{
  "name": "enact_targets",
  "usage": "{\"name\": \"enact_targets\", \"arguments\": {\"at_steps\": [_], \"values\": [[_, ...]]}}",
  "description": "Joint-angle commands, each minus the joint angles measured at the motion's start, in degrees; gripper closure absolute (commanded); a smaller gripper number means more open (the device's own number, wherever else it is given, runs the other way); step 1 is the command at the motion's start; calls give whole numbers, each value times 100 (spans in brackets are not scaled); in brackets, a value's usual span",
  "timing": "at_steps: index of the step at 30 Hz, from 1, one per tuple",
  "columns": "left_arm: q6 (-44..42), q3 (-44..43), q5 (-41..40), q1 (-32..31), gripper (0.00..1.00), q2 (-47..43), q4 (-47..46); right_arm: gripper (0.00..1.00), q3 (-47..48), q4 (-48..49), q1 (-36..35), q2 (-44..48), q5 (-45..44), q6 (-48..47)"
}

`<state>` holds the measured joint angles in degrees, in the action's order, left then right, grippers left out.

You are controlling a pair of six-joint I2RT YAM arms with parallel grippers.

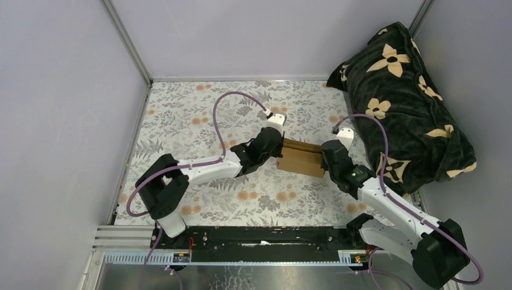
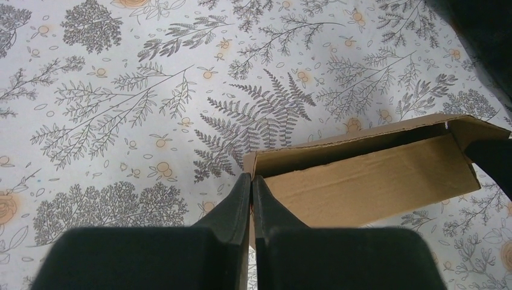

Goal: Fold the paper box
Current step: Close the paper box at the center of the board.

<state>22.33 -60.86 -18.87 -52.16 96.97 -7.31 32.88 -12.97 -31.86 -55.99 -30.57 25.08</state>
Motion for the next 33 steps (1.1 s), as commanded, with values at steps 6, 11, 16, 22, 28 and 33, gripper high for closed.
{"name": "enact_targets", "arguments": {"at_steps": [6, 11, 16, 22, 28, 33], "values": [[439, -544, -298, -200, 94, 13, 556, 100, 73, -183, -126, -70, 14, 125], [702, -586, -308, -213, 94, 35, 676, 100, 98, -188, -155, -92, -1, 172], [999, -629, -332, -269, 94, 144, 852, 100, 91, -165, -203, -134, -10, 234], [1214, -808, -552, -446, 94, 269, 1126, 100, 70, -187, -254, -142, -45, 284], [1249, -743, -709, -563, 94, 281, 1174, 100, 27, -210, -270, -75, -52, 316], [1239, -466, -799, -636, 94, 139, 1003, 100, -30, -199, -276, -29, -63, 359]]}}
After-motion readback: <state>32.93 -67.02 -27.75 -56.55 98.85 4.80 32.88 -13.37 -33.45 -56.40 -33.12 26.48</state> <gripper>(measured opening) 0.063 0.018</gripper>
